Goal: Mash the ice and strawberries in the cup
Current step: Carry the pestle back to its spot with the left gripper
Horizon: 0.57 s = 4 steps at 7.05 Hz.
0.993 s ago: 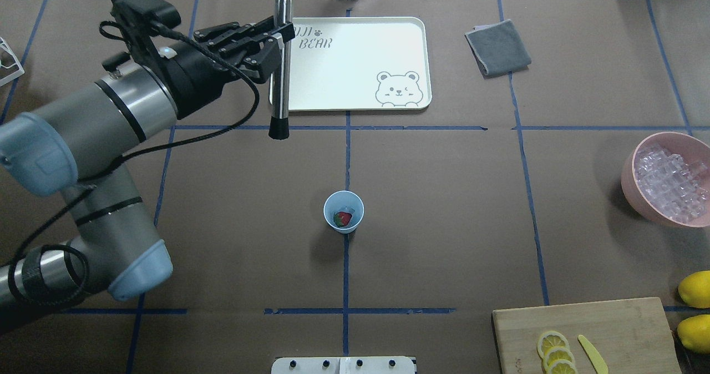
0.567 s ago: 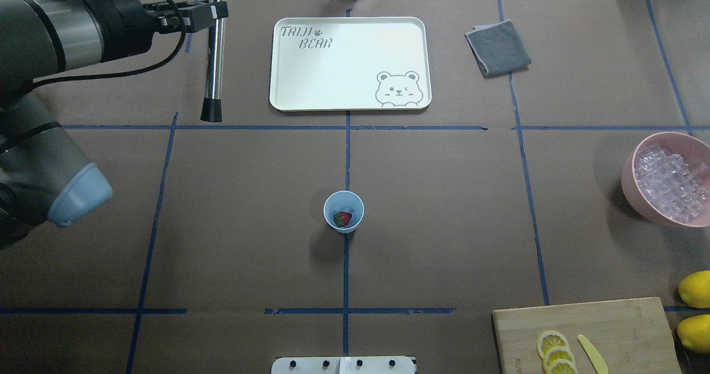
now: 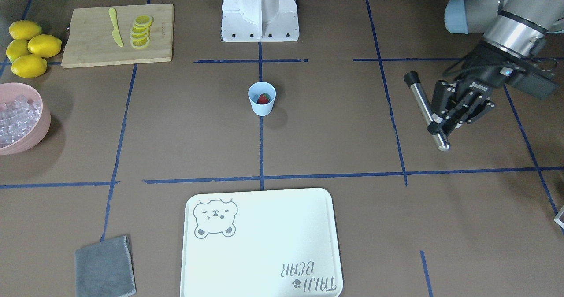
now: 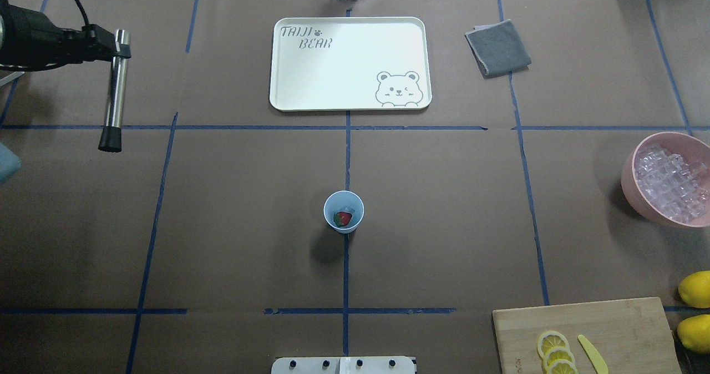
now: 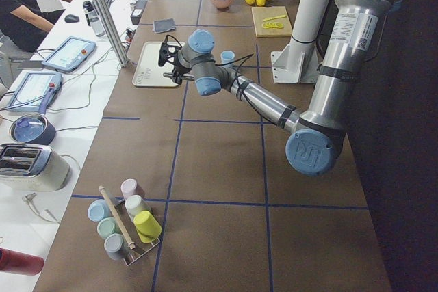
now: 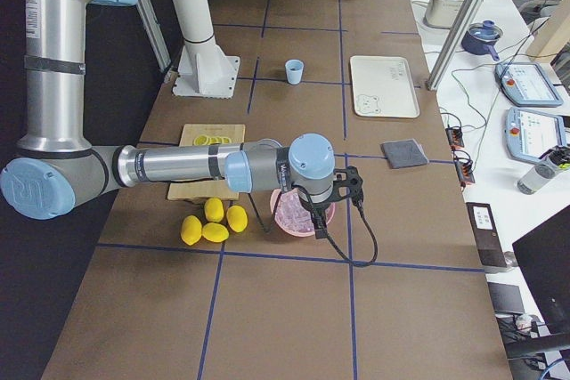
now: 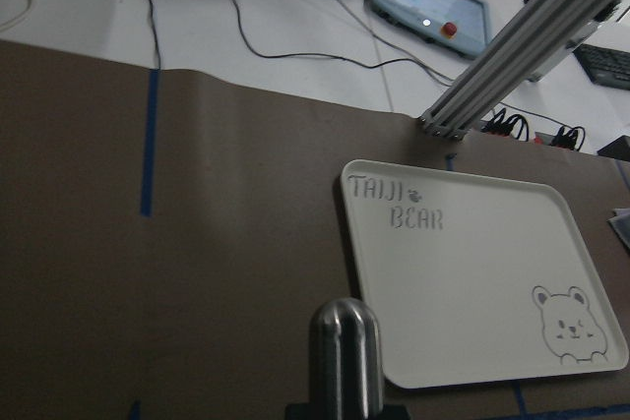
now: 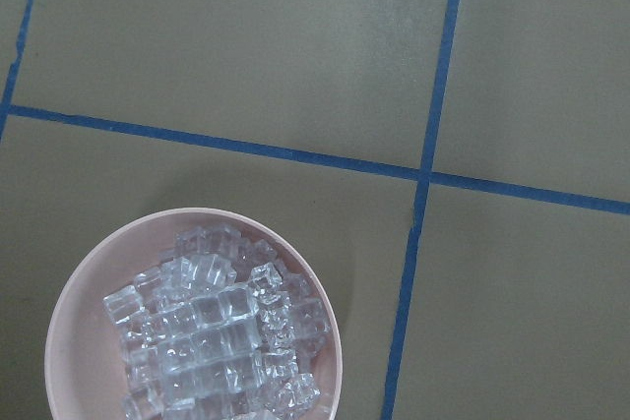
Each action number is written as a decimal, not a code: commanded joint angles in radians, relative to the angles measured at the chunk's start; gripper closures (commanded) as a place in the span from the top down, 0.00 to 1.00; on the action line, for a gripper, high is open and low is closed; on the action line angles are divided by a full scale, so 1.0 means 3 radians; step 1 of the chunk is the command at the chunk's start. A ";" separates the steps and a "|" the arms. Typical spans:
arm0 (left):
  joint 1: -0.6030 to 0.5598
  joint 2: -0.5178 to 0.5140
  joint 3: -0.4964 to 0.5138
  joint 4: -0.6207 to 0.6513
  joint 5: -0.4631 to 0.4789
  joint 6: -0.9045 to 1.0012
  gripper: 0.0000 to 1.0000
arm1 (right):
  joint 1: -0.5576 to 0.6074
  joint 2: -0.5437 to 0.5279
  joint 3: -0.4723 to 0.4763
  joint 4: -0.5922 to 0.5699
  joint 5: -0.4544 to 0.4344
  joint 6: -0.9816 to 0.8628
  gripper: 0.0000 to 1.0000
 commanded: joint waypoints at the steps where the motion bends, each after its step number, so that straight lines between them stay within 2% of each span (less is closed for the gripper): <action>1: -0.0142 0.0339 0.0075 0.0300 -0.0279 0.0050 0.00 | 0.0000 -0.0008 0.0007 -0.0004 -0.0004 0.0000 0.99; 2: -0.0142 0.0512 0.0162 0.0315 -0.0259 0.0137 0.00 | 0.0000 -0.0008 -0.0003 -0.0009 -0.0019 -0.0005 0.99; 4: -0.0147 0.0723 0.0442 0.0305 -0.0188 0.0890 0.00 | 0.0000 -0.0028 0.0002 -0.0015 -0.0029 -0.0010 0.99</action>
